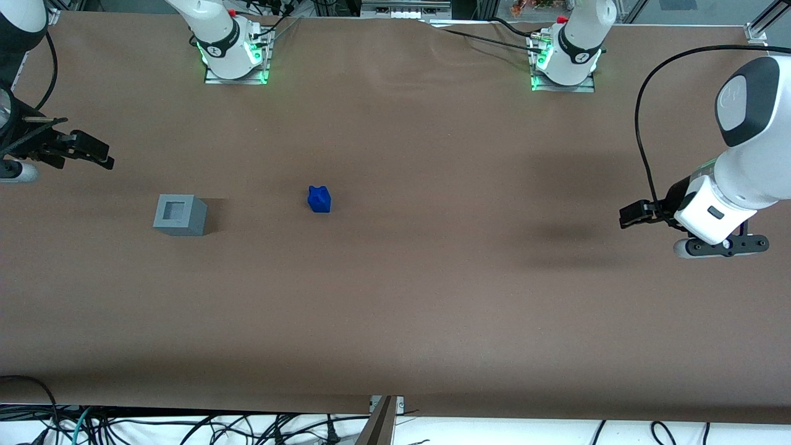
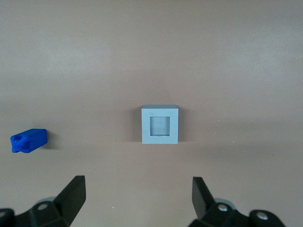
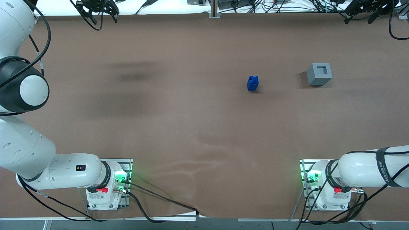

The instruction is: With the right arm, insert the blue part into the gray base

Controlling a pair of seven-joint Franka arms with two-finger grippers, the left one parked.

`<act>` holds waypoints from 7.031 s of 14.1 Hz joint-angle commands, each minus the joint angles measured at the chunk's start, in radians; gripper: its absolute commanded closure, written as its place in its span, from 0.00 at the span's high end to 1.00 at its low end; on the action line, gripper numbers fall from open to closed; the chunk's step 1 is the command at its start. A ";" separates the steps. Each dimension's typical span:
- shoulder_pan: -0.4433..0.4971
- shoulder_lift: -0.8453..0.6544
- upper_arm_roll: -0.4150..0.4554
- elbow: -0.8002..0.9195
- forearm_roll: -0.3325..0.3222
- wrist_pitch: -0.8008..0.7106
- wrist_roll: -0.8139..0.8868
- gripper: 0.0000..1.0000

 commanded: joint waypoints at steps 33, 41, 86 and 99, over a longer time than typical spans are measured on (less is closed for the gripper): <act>-0.007 0.005 0.010 0.008 -0.012 -0.040 0.002 0.99; -0.007 0.005 0.010 0.008 -0.012 -0.064 0.017 0.99; 0.188 0.395 0.432 -0.403 -0.174 0.807 0.763 0.99; 0.202 0.432 0.432 -0.394 -0.268 0.824 0.849 0.23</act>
